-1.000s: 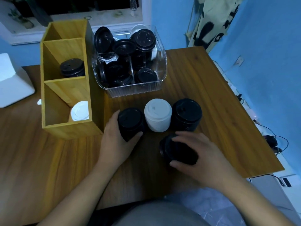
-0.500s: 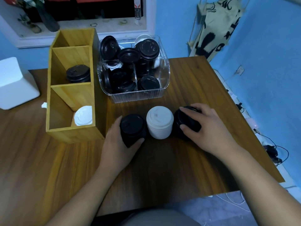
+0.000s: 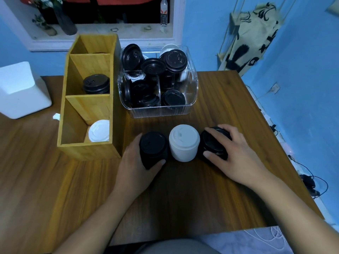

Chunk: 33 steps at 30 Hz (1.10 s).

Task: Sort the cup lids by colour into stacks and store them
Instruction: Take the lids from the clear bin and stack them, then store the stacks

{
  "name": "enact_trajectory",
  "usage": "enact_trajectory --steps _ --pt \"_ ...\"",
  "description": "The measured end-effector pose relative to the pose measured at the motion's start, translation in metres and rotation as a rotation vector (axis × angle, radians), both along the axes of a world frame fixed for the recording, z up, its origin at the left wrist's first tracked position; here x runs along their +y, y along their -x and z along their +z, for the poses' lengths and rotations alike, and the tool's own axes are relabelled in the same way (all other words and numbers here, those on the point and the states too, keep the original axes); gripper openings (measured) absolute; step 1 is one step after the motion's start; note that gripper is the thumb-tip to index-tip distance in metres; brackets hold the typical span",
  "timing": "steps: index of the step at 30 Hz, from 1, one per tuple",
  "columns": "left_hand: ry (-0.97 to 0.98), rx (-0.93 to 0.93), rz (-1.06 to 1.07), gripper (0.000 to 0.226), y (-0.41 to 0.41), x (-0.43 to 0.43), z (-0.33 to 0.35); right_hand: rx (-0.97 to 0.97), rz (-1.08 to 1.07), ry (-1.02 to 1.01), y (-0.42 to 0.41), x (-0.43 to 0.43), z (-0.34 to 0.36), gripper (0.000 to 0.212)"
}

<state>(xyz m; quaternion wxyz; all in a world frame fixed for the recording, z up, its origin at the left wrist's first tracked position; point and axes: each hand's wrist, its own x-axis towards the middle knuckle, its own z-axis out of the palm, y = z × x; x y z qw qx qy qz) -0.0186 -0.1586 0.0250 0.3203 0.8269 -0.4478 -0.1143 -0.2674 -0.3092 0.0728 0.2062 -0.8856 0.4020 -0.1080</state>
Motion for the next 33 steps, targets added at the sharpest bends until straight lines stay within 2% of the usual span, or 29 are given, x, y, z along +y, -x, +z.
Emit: enact_trajectory --steps 3,6,11,14,19,22,26,29,31,33 --pt "-0.016 0.015 0.008 0.107 0.000 0.000 0.000 -0.083 -0.018 -0.018 -0.004 -0.014 0.020 0.067" --pt "-0.027 0.024 0.011 0.108 0.000 -0.001 -0.001 -0.136 -0.031 0.094 -0.035 -0.035 0.043 0.049" --pt "-0.042 0.055 0.005 0.108 -0.001 -0.001 -0.001 -0.102 0.119 0.135 -0.123 -0.076 0.065 0.028" --pt "-0.051 0.066 -0.001 0.109 -0.002 0.000 -0.001 0.074 0.158 0.107 -0.173 -0.099 0.066 0.032" --pt "-0.035 0.094 -0.010 0.109 -0.004 0.002 0.000 0.463 0.198 -0.037 -0.217 -0.123 0.060 0.061" --pt "-0.023 0.098 -0.016 0.109 -0.005 0.002 -0.001 0.548 0.220 0.017 -0.226 -0.126 0.052 0.060" --pt "-0.020 0.089 -0.013 0.109 -0.005 0.003 -0.002 0.501 0.216 0.198 -0.219 -0.121 0.060 0.060" --pt "-0.018 0.079 -0.011 0.108 -0.005 0.003 -0.002 0.331 0.190 0.297 -0.191 -0.108 0.084 0.069" --pt "-0.012 0.079 -0.010 0.109 -0.006 0.002 -0.001 0.199 0.167 0.267 -0.163 -0.095 0.102 0.072" --pt "-0.005 0.076 -0.016 0.109 -0.006 0.001 -0.002 0.147 0.133 0.169 -0.130 -0.082 0.116 0.072"
